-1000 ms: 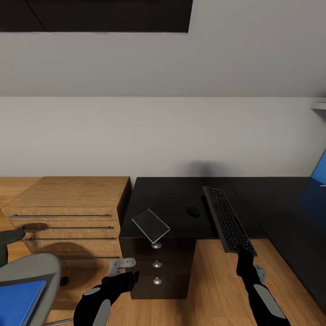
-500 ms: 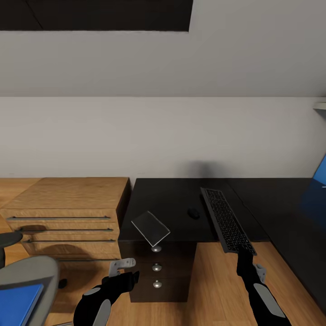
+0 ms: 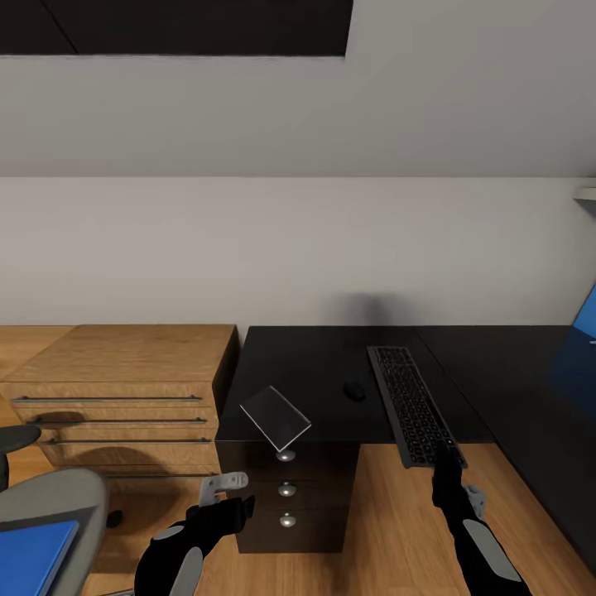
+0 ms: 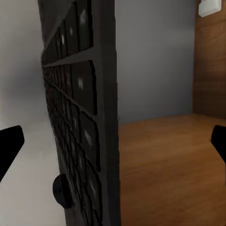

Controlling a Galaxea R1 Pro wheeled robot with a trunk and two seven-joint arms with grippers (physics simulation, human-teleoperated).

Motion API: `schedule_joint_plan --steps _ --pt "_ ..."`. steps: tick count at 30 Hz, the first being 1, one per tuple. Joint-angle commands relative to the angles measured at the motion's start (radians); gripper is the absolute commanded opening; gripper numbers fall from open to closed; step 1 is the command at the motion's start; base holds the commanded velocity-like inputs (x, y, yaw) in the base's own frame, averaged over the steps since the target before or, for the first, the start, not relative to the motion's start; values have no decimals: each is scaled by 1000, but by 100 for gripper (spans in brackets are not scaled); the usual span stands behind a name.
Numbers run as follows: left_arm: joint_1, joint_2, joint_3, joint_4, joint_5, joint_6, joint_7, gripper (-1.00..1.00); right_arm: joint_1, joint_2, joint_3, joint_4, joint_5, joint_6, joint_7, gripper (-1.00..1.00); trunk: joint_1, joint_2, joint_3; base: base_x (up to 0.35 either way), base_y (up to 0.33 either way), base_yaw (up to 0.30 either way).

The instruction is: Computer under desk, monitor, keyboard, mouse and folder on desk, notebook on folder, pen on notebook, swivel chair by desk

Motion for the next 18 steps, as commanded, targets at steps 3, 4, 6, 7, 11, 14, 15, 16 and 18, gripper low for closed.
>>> schedule_joint_plan --steps 3,4,6,7,11,14,15,16,18 --pt "-1 0 -1 -1 11 3 9 100 -1 0 0 0 -11 1 4 100 0 -1 -1 0 0 0" --pt "-1 0 -1 -1 11 3 9 100 -1 0 0 0 -11 1 4 100 0 -1 -1 0 0 0" --pt "-1 0 -1 -1 11 3 9 100 -1 0 0 1 -11 1 4 100 0 -1 -1 0 0 0" --pt "-1 0 -1 -1 11 3 9 100 -1 0 0 1 -11 1 4 100 0 -1 -1 0 0 0" --pt "-1 0 -1 -1 11 3 9 100 -1 0 -1 1 -12 1 5 100 0 -1 -1 0 0 0" --pt "-1 0 -1 -1 11 3 9 100 -1 0 -2 0 -12 1 6 100 0 -1 -1 -14 0 0" --pt "-1 0 -1 -1 11 3 9 100 -1 0 -2 0 -12 1 6 100 0 -1 -1 -110 0 0" --pt "-1 0 -1 -1 12 3 9 100 -1 0 -2 0 -12 1 6 100 0 -1 -1 -188 0 0" --pt "-1 0 -1 -1 12 3 9 100 -1 0 -2 0 -12 1 6 100 0 -1 -1 -258 0 0"
